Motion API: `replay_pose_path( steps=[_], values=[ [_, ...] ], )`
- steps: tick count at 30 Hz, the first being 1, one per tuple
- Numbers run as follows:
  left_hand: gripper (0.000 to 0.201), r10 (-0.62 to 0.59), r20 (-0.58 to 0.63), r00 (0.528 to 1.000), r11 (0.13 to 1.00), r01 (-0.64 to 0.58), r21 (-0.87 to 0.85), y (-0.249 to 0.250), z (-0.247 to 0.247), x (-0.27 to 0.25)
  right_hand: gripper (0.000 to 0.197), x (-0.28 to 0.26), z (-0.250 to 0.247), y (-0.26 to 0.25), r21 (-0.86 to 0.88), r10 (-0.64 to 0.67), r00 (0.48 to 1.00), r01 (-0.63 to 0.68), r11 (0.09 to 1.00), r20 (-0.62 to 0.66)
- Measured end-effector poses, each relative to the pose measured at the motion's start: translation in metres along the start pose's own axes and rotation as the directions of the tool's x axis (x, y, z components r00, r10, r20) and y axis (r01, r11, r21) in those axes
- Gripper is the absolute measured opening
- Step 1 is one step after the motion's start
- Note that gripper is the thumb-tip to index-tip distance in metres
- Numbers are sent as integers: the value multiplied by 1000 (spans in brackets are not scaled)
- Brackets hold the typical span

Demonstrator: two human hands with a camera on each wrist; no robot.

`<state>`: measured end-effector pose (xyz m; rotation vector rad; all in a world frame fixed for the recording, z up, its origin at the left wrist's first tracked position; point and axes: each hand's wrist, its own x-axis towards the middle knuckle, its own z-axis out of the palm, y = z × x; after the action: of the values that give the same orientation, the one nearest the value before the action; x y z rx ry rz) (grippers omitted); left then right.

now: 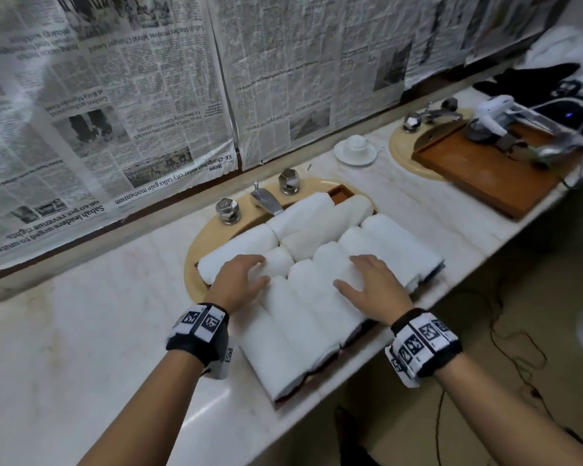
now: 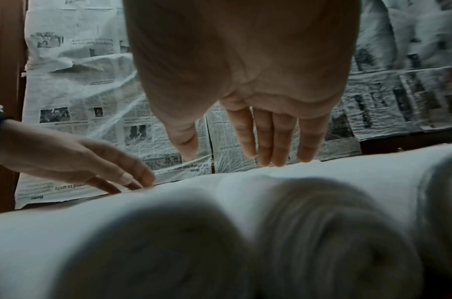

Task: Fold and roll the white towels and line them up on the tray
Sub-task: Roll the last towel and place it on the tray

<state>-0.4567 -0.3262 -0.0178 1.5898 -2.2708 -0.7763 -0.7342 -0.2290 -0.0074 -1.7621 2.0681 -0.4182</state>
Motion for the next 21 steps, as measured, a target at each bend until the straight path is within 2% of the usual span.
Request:
replay_pose_path(
  steps=[5, 9, 11, 13, 16, 18, 21],
  values=[
    [44, 95, -16, 995, 995, -95, -5, -35, -9, -40, 65, -75, 35, -37, 79, 57, 990, -47, 996, -129],
    [39, 94, -93, 991, 993, -100, -55, -56, -14, -75, 61, -124, 65, -53, 211, 151, 966, -106, 972, -212],
    [39, 42, -115, 993, 996, -51, -76, -68, -14, -89, 59, -142, 80, -57, 293, 210, 948, -136, 946, -239],
    [45, -53, -86, 995, 994, 45, -95, -77, -11, -99, 61, -152, 92, -60, 395, 309, 934, -220, 892, -178],
    [55, -175, 18, 984, 970, 176, -166, -86, -3, -103, 68, -157, 105, -63, 509, 444, 896, -385, 770, 6],
    [60, -227, 56, 972, 950, 234, -205, -87, 1, -102, 75, -156, 114, -67, 571, 453, 884, -433, 697, 117],
    [62, -271, 110, 956, 914, 292, -281, -90, 9, -96, 84, -156, 130, -72, 645, 438, 880, -443, 622, 182]
  ],
)
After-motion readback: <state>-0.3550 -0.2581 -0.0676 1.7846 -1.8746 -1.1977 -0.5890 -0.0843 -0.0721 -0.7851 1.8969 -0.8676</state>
